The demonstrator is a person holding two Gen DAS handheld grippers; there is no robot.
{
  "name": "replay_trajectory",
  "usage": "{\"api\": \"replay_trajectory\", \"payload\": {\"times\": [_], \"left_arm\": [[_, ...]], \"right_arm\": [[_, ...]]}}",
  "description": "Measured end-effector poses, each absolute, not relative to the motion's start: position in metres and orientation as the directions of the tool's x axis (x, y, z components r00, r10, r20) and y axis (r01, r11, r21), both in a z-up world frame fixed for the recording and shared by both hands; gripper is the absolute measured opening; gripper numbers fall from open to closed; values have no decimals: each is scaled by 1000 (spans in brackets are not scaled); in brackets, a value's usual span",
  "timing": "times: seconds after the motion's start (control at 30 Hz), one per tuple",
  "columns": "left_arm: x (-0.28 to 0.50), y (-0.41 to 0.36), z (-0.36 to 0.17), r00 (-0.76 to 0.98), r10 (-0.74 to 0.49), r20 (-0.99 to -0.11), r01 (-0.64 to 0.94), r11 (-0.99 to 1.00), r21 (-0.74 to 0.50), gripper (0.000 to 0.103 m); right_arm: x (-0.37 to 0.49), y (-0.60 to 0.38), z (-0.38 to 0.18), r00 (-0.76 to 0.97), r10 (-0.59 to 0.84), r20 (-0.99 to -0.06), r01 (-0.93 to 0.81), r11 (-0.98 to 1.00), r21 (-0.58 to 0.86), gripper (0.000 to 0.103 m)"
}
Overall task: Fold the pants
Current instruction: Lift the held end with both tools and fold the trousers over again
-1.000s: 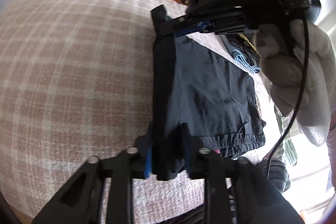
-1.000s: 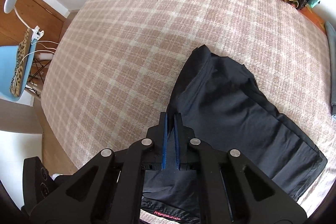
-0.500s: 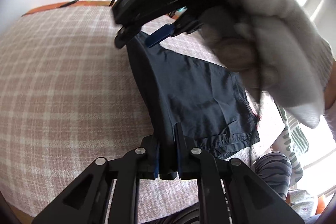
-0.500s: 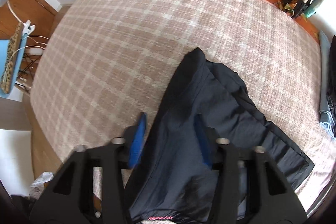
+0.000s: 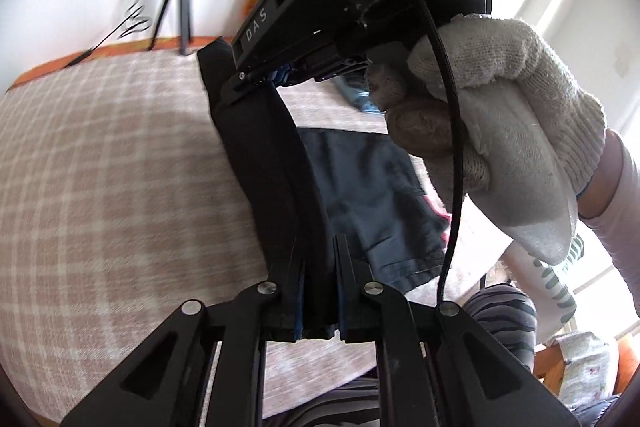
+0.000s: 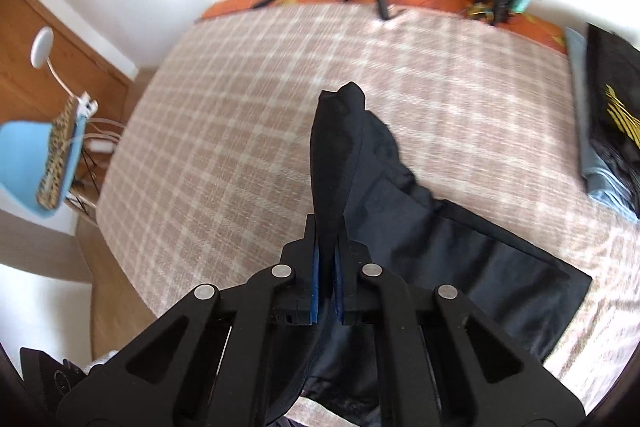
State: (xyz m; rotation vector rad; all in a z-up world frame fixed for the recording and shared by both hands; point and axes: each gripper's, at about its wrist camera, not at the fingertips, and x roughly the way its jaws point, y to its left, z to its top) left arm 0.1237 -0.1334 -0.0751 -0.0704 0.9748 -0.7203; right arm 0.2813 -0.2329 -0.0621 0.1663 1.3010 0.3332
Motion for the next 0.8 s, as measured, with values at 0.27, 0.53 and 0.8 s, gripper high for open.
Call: {"api": "replay_trajectory", "payload": {"times": [0.27, 0.53, 0.8], "left_arm": [[116, -185, -63, 289, -616, -733, 613, 707, -353, 9], [107, -261, -83, 183, -614, -768, 679, 644, -353, 9], [104, -305, -111, 132, -578, -806, 693, 635, -342, 9]], "right_arm": [[251, -329, -54, 311, 326, -893, -35, 943, 332, 6], [222, -416, -93, 327, 303, -895, 81, 935, 346, 5], [213, -454, -132, 315, 330, -890, 135, 913, 386, 5]]}}
